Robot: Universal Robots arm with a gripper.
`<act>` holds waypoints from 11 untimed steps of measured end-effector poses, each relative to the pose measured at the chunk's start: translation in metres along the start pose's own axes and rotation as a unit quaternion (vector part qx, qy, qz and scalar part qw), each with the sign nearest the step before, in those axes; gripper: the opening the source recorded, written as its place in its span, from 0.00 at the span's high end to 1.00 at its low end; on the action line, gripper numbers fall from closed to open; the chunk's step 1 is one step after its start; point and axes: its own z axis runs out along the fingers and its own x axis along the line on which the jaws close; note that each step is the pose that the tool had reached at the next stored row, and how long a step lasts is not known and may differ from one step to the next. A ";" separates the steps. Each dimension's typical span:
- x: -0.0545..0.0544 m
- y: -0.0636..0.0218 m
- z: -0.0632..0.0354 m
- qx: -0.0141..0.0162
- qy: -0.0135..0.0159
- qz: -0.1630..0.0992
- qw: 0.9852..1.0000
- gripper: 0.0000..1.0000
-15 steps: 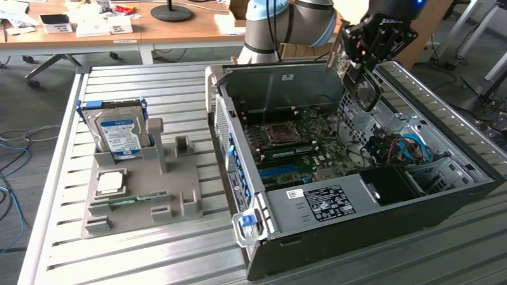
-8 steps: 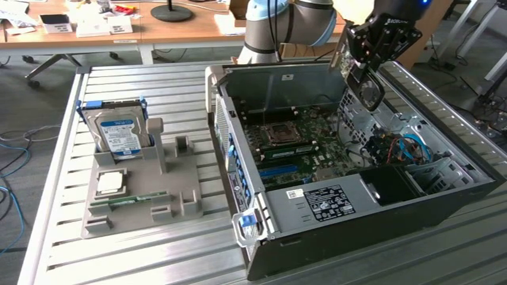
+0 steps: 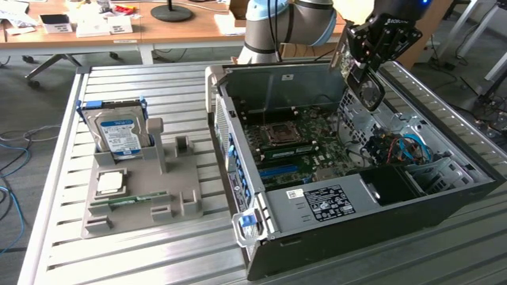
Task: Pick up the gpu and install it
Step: 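Pick up the gpu and move the gpu toward the slot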
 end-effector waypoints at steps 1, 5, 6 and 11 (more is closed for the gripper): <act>0.000 0.0000 0.0000 0.000 0.000 0.000 1.000 0.73; -0.002 0.0001 0.0001 0.000 0.000 0.000 1.000 0.73; -0.003 0.0001 0.0002 0.000 0.000 0.000 1.000 0.73; -0.008 0.0003 0.0004 0.000 0.000 0.000 1.000 0.73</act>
